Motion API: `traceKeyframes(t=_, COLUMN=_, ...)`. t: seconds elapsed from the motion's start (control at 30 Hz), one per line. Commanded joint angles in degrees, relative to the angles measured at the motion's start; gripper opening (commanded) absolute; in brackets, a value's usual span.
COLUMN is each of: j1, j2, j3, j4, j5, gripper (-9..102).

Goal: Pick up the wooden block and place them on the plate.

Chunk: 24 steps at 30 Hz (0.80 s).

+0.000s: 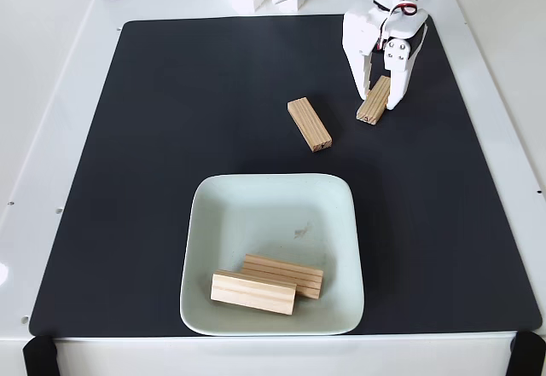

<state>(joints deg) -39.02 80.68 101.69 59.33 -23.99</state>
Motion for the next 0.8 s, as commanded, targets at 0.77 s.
traceKeyframes(t=0.77, j1=4.92, j2=30.85, j3=-1.49, j4=-0.44, j5=16.00, gripper=0)
